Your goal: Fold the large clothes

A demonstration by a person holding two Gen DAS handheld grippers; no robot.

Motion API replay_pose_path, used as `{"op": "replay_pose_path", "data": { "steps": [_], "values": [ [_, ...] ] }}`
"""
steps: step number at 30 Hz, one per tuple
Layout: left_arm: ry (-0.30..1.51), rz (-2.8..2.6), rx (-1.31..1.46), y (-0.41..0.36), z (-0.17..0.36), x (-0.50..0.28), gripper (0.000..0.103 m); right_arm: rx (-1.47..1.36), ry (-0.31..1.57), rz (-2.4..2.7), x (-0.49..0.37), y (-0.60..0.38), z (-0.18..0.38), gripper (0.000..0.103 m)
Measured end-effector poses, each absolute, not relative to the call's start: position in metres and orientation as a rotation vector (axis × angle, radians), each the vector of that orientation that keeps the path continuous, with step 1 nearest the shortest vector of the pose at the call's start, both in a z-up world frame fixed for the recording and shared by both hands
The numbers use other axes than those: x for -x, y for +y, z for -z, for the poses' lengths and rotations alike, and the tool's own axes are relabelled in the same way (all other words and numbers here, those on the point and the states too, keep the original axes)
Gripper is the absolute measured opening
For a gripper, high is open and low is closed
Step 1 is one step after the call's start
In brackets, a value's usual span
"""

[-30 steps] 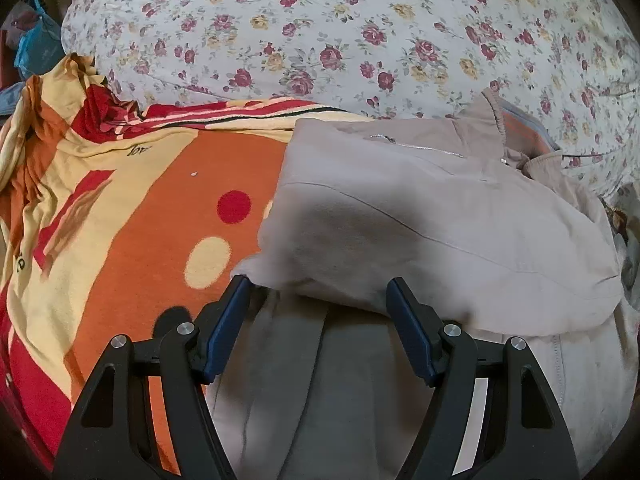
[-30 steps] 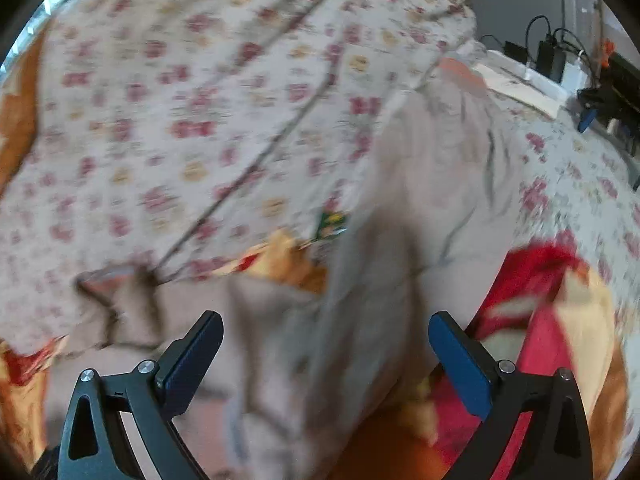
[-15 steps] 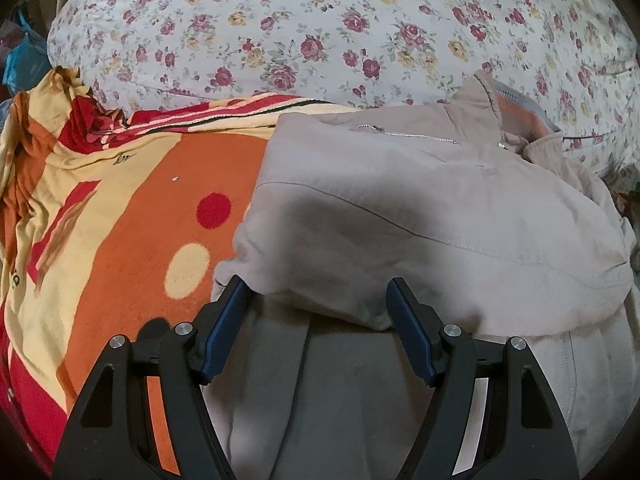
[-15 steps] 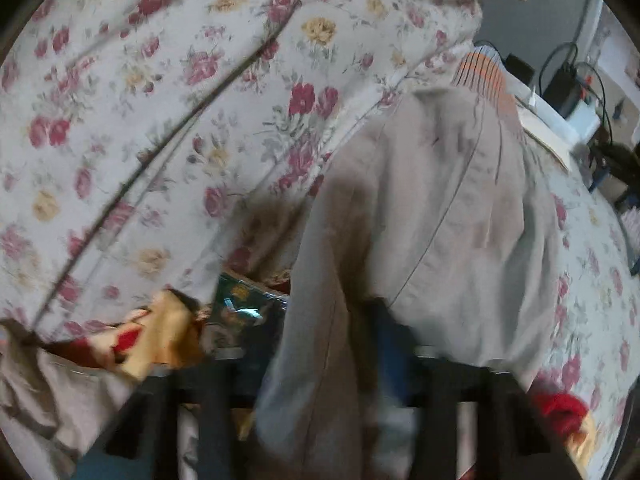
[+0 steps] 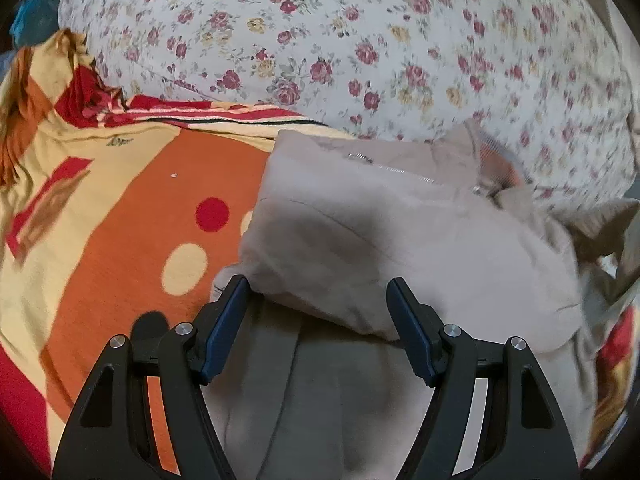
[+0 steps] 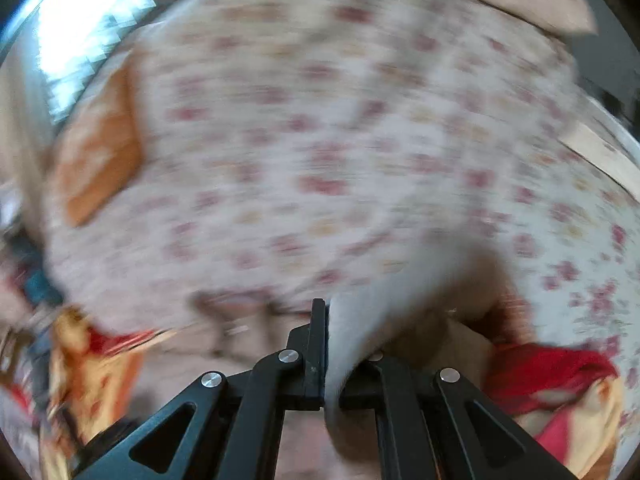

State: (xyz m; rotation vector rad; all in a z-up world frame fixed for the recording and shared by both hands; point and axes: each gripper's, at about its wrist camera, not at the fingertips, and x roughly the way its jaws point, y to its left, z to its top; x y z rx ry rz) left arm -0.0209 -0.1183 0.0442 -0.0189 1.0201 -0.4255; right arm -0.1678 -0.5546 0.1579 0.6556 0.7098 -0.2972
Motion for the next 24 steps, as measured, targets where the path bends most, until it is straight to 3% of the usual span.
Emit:
{"op": "replay_pose_path", "data": {
  "steps": [4, 7, 8, 10, 11, 12, 16, 17, 18, 20, 24],
  "values": [
    [1.052, 0.485, 0.121, -0.110, -0.046, 0.018, 0.072, -0.552, 0.725, 0.018, 0.153, -0.452, -0.170, 0.003],
    [1.084, 0.526, 0.178, -0.107, -0.044, 0.016, 0.073, -0.451, 0.818, -0.134, 0.149, -0.374, -0.136, 0.004],
    [1.090, 0.536, 0.192, -0.106, -0.043, 0.015, 0.078, -0.434, 0.877, -0.177, 0.149, -0.352, -0.118, 0.008],
    [1.104, 0.565, 0.235, -0.104, -0.042, 0.015, 0.080, -0.423, 0.995, -0.221, 0.152, -0.324, -0.081, 0.026],
    [1.113, 0.578, 0.244, -0.105, -0.042, 0.015, 0.080, -0.422, 1.034, -0.230, 0.155, -0.318, -0.068, 0.046],
    [1.116, 0.584, 0.244, -0.105, -0.042, 0.016, 0.080, -0.420, 1.068, -0.228, 0.160, -0.314, -0.056, 0.052],
    [1.108, 0.576, 0.217, -0.111, -0.042, 0.018, 0.080, -0.395, 1.049, -0.200, 0.177, -0.319, -0.065, 0.053],
    [1.110, 0.575, 0.218, -0.110, -0.042, 0.017, 0.080, -0.390, 1.007, -0.188, 0.180, -0.323, -0.077, 0.058],
    [1.114, 0.573, 0.223, -0.110, -0.041, 0.016, 0.080, -0.391, 0.969, -0.177, 0.181, -0.326, -0.086, 0.073],
    [1.118, 0.565, 0.234, -0.107, -0.041, 0.015, 0.080, -0.409, 0.893, -0.134, 0.176, -0.337, -0.098, 0.091],
    [1.113, 0.554, 0.255, -0.099, -0.044, 0.010, 0.080, -0.492, 0.955, -0.041, 0.129, -0.349, -0.070, 0.091]
  ]
}}
